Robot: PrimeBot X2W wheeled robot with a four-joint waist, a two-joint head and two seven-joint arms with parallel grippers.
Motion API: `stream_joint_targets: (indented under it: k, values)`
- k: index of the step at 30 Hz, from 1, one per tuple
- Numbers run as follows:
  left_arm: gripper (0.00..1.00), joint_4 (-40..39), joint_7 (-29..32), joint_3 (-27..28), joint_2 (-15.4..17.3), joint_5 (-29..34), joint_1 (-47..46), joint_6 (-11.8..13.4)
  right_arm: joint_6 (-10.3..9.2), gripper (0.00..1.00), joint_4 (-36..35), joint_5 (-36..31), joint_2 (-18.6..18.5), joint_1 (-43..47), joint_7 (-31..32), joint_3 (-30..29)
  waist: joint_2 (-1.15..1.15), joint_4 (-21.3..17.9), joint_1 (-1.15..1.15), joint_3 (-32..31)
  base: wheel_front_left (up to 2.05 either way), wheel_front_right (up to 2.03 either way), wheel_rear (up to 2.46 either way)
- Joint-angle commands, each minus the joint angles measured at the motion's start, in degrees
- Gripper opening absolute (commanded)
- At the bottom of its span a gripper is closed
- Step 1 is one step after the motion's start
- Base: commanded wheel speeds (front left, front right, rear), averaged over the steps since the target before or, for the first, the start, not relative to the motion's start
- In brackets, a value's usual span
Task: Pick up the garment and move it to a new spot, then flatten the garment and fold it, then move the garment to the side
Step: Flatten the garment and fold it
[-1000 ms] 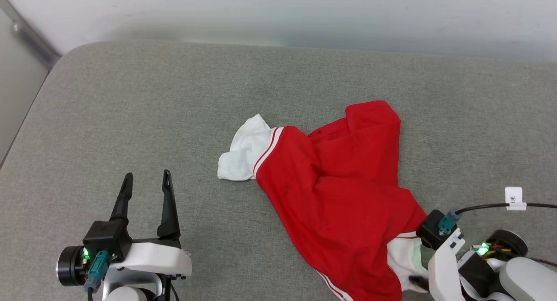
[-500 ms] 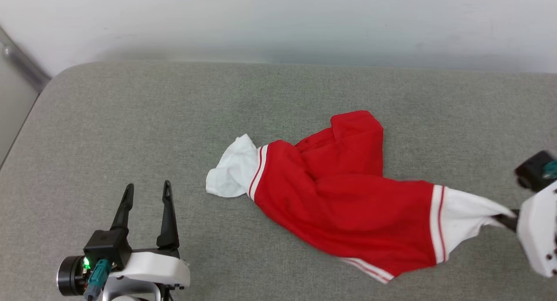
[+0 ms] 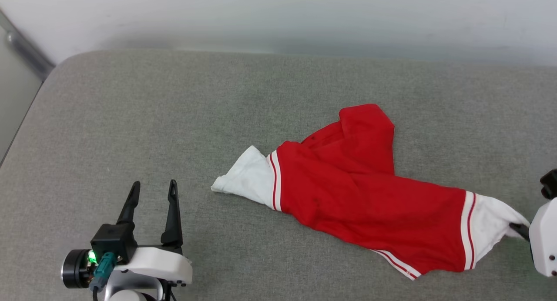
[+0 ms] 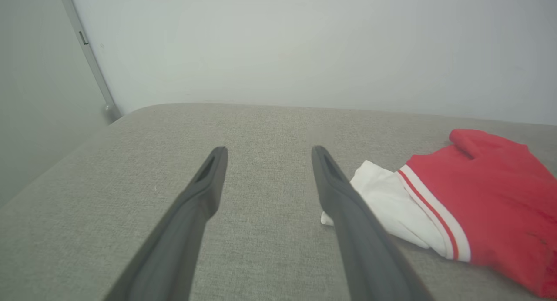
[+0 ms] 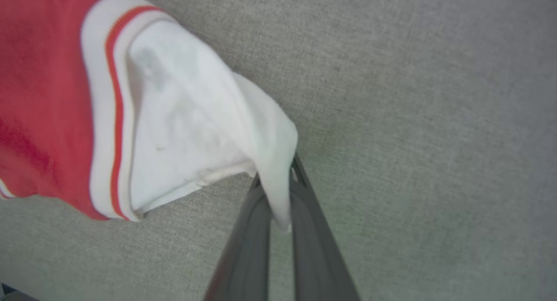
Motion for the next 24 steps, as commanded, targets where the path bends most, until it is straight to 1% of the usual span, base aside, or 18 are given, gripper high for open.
stream_joint_targets:
  k: [1, 4, 8, 11, 13, 16, 20, 22, 24]
  values:
    - [1.0, 0.4, -0.1, 0.5, 0.5, 0.4, -0.9, -0.5, -0.04, 1.0, 0.0, -0.8, 0.3, -0.7, -1.9, -0.5, 0.0, -0.2, 0.0, -0.7, 0.0, 0.0, 0.0]
    - [1.0, 0.8, -0.1, 1.3, 1.3, 0.9, -1.8, -1.3, -0.04, 1.0, -1.2, -2.1, -0.2, -0.7, -6.0, -1.3, 0.0, -0.7, 0.0, -2.0, 0.0, 0.0, 0.0]
    - [1.0, 1.4, -0.1, 1.1, 3.2, 1.5, -3.8, -2.9, -0.04, 1.0, -5.5, -3.6, -1.5, 0.9, -11.8, -3.8, 0.0, -1.4, 0.0, -3.7, 0.0, 0.0, 0.0]
    - [1.0, 2.6, 0.3, 1.0, 6.1, 1.7, -7.3, -4.1, -0.04, 1.0, -9.1, -5.6, -1.7, 2.0, -16.1, -7.7, 0.0, -2.1, 0.0, -4.3, 0.0, 0.0, 0.0]
    - [1.0, 3.1, 1.6, 0.5, 7.8, 1.2, -10.2, -5.0, -0.04, 1.0, -11.1, -8.0, -0.6, 3.2, -18.8, -11.1, 0.0, -2.5, 0.0, -4.4, 0.0, 0.0, 0.0]
    - [1.0, 3.4, 6.5, -0.9, 10.4, -0.2, -14.5, -6.0, -0.04, 1.0, -14.5, -12.2, 2.5, 5.2, -21.7, -16.5, 0.0, -3.2, 0.0, -4.2, 0.0, 0.0, 0.0]
    - [1.0, 3.9, 17.0, -5.2, 14.3, -3.9, -20.0, -6.8, -0.04, 1.0, -19.5, -18.3, 7.5, 8.8, -23.0, -22.8, 0.0, -3.7, 0.0, -3.4, 0.0, 0.0, 0.0]
    - [1.0, 3.4, 22.9, -8.8, 16.5, -7.6, -22.4, -6.8, -0.04, 1.0, -21.8, -21.1, 10.2, 10.5, -23.0, -25.2, 0.0, -4.1, 0.0, -2.8, 0.0, 0.0, 0.0]
    - [1.0, 2.9, 29.6, -12.8, 19.4, -12.2, -24.3, -6.8, -0.04, 1.0, -24.1, -23.4, 12.5, 12.3, -22.3, -27.1, 0.0, -4.5, 0.0, -2.1, 0.0, 0.0, 0.0]
